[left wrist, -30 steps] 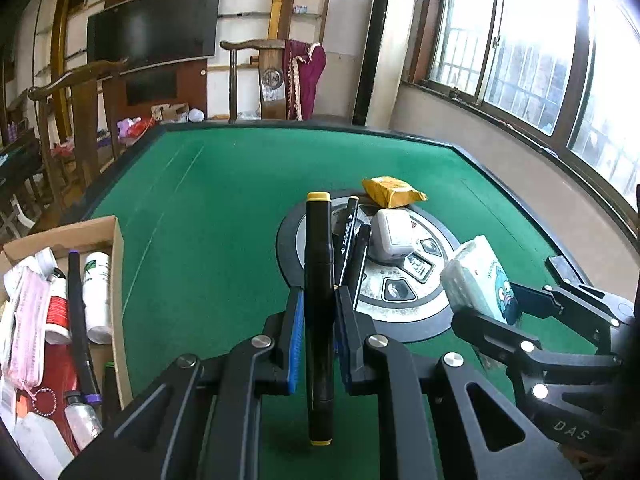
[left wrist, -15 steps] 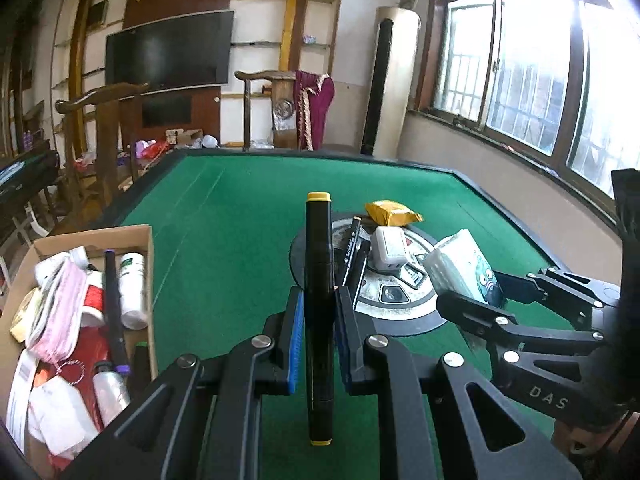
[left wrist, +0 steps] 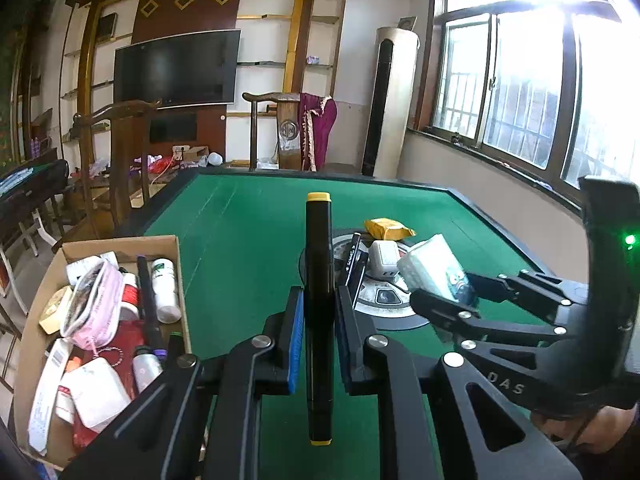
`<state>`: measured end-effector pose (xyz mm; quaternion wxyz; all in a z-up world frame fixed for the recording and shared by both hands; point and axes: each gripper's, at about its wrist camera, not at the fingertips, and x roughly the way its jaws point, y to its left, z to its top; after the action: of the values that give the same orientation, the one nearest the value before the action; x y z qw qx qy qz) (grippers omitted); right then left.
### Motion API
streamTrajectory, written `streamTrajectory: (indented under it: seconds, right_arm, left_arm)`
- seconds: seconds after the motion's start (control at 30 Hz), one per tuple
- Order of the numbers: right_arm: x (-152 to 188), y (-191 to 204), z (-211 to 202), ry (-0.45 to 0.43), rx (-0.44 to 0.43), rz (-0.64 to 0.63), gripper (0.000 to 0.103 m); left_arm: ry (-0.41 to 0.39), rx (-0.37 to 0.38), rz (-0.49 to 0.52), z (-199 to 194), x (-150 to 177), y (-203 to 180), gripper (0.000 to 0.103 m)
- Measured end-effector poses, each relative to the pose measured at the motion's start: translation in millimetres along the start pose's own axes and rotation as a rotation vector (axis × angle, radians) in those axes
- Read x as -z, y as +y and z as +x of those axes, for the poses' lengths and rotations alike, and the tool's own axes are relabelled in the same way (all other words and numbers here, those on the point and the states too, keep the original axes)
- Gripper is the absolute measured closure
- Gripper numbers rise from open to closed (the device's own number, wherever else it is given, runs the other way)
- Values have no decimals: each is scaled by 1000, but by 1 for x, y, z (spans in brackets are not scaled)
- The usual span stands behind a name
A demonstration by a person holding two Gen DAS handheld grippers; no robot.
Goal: Organize objects
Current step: 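Carry the black marker and tissue pack toward the cardboard tray, then lower the marker and tissue pack into the tray and open both grippers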
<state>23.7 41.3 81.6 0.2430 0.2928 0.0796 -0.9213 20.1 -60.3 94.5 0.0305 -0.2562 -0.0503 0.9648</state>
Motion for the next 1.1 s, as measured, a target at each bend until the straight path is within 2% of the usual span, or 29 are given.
streamTrajectory:
  seconds: [0.27, 0.47, 1.1]
  right_arm:
    - [-2, 22, -2, -4, -56, 9, 52]
    - [-3, 45, -1, -7, -103, 1, 52]
    - [-8, 137, 20, 32, -243, -102, 51]
  left_arm:
    - [-26, -4, -45, -37, -1, 30, 88]
    - [-47, -37, -91, -62, 1, 61, 88]
    - [-54, -147, -238, -99, 24, 157, 88]
